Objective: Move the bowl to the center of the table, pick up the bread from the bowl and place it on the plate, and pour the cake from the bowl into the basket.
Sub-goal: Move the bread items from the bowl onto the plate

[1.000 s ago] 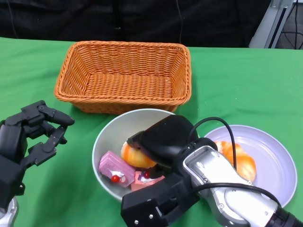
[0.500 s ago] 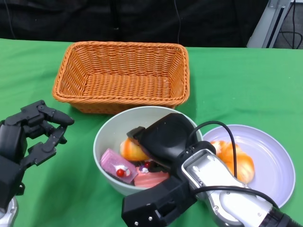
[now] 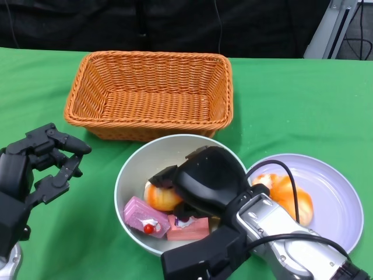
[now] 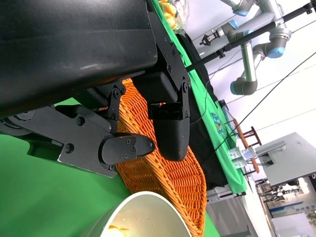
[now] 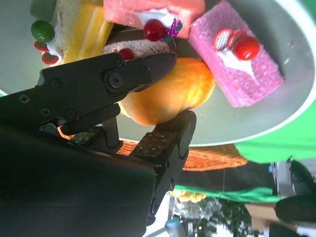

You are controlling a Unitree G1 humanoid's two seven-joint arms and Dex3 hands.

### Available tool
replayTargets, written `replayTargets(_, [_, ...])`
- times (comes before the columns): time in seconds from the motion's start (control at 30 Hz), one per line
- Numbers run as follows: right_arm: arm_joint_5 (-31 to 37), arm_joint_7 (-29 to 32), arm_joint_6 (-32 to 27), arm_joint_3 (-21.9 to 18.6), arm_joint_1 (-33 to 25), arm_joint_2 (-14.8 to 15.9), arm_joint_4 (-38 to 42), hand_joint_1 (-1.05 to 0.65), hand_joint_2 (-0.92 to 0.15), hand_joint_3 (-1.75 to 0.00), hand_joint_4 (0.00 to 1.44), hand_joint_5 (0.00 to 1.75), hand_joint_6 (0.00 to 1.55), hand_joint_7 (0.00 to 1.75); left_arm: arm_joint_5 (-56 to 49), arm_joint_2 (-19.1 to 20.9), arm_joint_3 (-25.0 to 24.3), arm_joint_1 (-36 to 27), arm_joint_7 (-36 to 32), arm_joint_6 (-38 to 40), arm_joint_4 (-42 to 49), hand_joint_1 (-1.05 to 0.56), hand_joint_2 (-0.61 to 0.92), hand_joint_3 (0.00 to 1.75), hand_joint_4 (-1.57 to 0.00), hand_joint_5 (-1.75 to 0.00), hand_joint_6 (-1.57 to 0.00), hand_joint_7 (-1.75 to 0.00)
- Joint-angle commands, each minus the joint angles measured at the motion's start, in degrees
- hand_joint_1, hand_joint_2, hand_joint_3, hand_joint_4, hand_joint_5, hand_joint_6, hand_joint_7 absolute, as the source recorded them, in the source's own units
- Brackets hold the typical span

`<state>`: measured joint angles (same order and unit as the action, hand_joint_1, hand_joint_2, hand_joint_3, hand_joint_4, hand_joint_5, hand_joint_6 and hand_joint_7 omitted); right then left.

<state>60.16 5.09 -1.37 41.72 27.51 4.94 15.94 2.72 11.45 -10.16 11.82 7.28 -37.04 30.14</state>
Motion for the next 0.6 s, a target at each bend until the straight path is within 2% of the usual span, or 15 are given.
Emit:
replayTargets(0.03, [-1.0, 2.3, 1.5, -0.7, 0.0, 0.4, 1.1, -0.43, -0.92, -0.01, 0.75, 1.18, 1.10, 0.03, 0.3, 1.0, -0.5, 0.0, -0.2, -0.5, -0.2, -0.12, 0.81, 0.51, -0.78, -1.50, -0.83, -1.04])
replayTargets(0.13, [-1.7, 3.0, 2.3, -1.5, 0.2, 0.6, 0.8, -0.45, -0.90, 0.00, 0.78, 1.06, 1.11, 0.01, 0.3, 1.0, -0.5, 0.0, -0.1, -0.4, -0.2, -0.12, 0.81, 0.51, -0.78, -1.49, -0.83, -1.03])
replayTargets(0.23, [-2.6, 3.6, 3.1, -2.1, 0.3, 0.8, 0.4, -0.39, -0.89, 0.00, 0.77, 1.05, 1.11, 0.01, 0.3, 1.0, -0.6, -0.1, -0.1, -0.2, -0.3, -0.12, 0.81, 0.50, -0.78, -1.49, -0.83, -1.03])
replayTargets(0.33, [-4.6, 3.1, 3.7, -4.3, -0.1, 1.4, -2.8, -0.37, -0.91, -0.04, 0.75, 1.07, 1.11, 0.01, -0.1, 1.2, -0.6, 0.2, -0.3, -0.9, 0.5, -0.12, 0.81, 0.50, -0.79, -1.48, -0.83, -1.04])
replayTargets(0.4, [-6.2, 2.5, 3.9, -6.0, -0.7, 1.8, -5.1, -0.37, -0.92, -0.06, 0.68, 1.27, 1.15, 0.04, -0.2, 1.3, -0.6, 0.2, -0.4, -1.1, 0.7, -0.13, 0.81, 0.50, -0.79, -1.48, -0.83, -1.04])
replayTargets(0.6, [-10.6, 2.0, 5.3, -10.2, -2.9, 2.7, -10.1, -0.33, -0.92, -0.01, 0.67, 1.40, 1.17, 0.10, -0.1, 1.4, -0.7, 0.5, -0.3, -1.0, 1.2, -0.13, 0.81, 0.50, -0.79, -1.48, -0.83, -1.05])
